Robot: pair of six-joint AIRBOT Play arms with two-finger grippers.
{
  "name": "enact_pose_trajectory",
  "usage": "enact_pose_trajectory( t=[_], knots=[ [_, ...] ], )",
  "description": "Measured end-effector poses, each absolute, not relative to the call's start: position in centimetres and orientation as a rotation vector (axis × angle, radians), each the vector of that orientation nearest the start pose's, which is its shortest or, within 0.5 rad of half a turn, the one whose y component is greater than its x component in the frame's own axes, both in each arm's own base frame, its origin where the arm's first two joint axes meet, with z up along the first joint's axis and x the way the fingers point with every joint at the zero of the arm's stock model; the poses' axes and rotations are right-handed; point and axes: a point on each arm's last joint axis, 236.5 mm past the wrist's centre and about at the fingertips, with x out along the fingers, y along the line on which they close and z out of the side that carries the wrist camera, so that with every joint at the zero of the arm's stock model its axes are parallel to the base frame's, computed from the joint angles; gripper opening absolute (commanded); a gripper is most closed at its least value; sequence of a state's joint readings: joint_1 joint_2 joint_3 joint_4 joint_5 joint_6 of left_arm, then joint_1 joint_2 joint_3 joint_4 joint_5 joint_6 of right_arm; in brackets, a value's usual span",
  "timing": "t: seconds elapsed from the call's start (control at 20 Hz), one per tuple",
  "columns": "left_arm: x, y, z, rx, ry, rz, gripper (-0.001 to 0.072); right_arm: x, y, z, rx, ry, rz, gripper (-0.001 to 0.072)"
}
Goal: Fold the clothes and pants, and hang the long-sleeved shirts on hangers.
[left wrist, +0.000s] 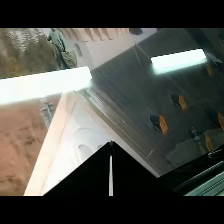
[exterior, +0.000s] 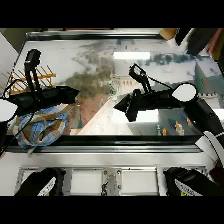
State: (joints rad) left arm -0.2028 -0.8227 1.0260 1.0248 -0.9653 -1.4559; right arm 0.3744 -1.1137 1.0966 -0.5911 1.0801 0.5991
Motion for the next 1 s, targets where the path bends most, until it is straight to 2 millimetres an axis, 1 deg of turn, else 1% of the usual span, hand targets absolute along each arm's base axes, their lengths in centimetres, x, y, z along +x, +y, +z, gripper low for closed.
enact_pose_trajectory(
  t=[0.2,0.55,0.6,0.65,0.7,0.75,0.8,0.85,0.9,0.95,1.0],
  knots=[
    [32.6,-17.0,17.0,-0.287,0.769,-0.537,0.0012,29.2,30.1,14.4,-0.1,0.643,1.258,0.002],
    [32.2,-16.9,14.6,-0.293,0.821,-0.525,0.002,29.3,30.2,14.0,-0.092,0.652,1.258,0.002],
    [32.4,-16.8,14.5,-0.295,0.816,-0.52,0.0294,29.3,30.2,14.0,-0.092,0.653,1.258,0.002],
    [32.7,-16.5,14.6,-0.293,0.806,-0.509,0.072,29.3,30.2,14.0,-0.091,0.654,1.258,0.002],
    [33.2,-15.7,14.7,-0.275,0.791,-0.488,0.0712,29.3,30.2,14.0,-0.091,0.654,1.258,0.002],
    [33.9,-14.5,15.0,-0.247,0.771,-0.453,0.0712,29.3,30.2,14.0,-0.091,0.654,1.259,0.002],
    [34.6,-12.7,15.1,-0.204,0.757,-0.403,0.0711,29.3,30.2,14.0,-0.091,0.655,1.259,0.002],
    [35.2,-10.4,15.0,-0.161,0.755,-0.338,0.0711,29.3,30.2,14.0,-0.091,0.654,1.259,0.002],
    [35.5,-7.7,14.5,-0.118,0.77,-0.267,0.0711,29.3,30.2,14.0,-0.091,0.655,1.259,0.002],
    [35.6,-5.0,13.7,-0.087,0.802,-0.193,0.0711,29.3,30.2,14.0,-0.091,0.655,1.259,0.002],
    [35.2,-2.1,12.5,-0.065,0.859,-0.113,0.0711,29.3,30.2,14.0,-0.091,0.655,1.259,0.002]
  ],
)
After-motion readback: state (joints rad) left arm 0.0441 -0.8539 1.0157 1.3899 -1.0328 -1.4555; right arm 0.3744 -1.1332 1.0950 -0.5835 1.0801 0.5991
